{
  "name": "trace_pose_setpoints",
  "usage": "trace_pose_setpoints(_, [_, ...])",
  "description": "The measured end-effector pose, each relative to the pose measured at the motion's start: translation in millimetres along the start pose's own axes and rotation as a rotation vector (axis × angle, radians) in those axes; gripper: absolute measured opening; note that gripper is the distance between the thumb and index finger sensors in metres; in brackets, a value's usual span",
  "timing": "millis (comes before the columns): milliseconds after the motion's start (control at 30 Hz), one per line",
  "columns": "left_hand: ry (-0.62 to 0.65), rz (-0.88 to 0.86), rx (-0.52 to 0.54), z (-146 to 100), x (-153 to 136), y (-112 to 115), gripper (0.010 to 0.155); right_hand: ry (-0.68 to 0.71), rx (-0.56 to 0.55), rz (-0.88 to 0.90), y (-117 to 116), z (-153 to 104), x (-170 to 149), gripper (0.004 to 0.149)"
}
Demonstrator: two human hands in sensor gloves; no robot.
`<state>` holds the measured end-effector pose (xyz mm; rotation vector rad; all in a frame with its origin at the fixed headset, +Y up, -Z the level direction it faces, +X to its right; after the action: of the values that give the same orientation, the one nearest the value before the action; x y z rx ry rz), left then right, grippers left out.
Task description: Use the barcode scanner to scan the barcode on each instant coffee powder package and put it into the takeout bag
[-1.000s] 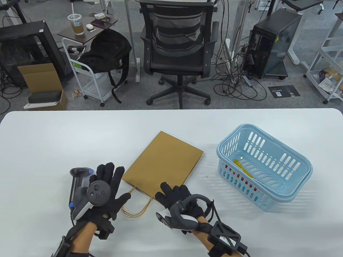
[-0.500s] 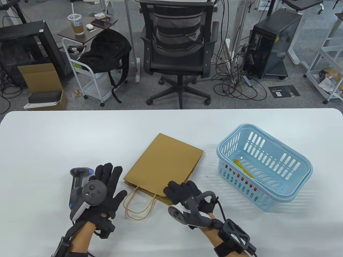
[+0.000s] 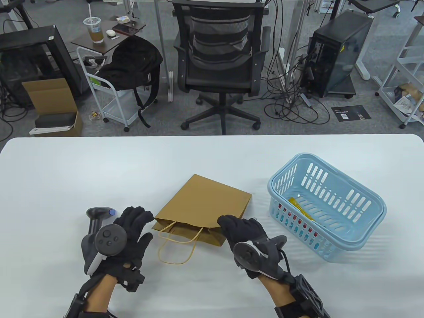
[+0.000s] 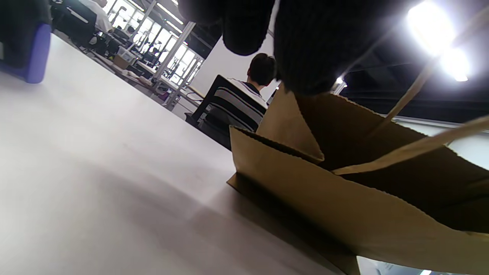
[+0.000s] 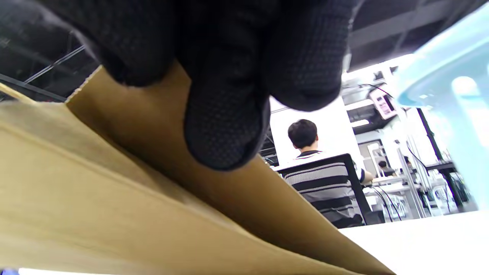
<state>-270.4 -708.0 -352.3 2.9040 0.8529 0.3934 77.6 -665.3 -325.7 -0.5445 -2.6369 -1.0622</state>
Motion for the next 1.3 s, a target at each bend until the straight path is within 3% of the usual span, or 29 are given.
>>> trace_pose_setpoints(433, [0.122,-0.008,0.031,-4.0,16.8,3.9,0.070,-0.176,-0.019,0.138,6.1,2.9,-31.5,0.040])
trace_pose_setpoints(700, [0.190,-0.079,0.129,-10.3,23.5,-1.9,0.071,-0.238,-0.048,0.211,12.2,3.0,-40.6,0.040])
trace_pose_setpoints(1167, [0.276,-0.190,0.174,-14.6,30.0,-5.5,0.049,-0.324,-0.053,0.376,17.6,2.7,-50.0,0.040])
trace_pose_setpoints(1300, [0.279,-0.233,0.198,-16.2,27.6,-9.0,0.051,-0.323,-0.042,0.433,17.3,2.8,-51.8,0.040])
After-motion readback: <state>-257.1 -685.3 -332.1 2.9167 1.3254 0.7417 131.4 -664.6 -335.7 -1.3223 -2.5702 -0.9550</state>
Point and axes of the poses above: the tracker on the back of each hand, its own x axis roughly to the thumb side, its own z axis roughly from the wrist to the fingertips, y = z × x, the point moved 3 cm from there along z, roughly from the wrist to the fingertips, and after that the axes turned 11 degrees about -x, right-handed, at the moved point
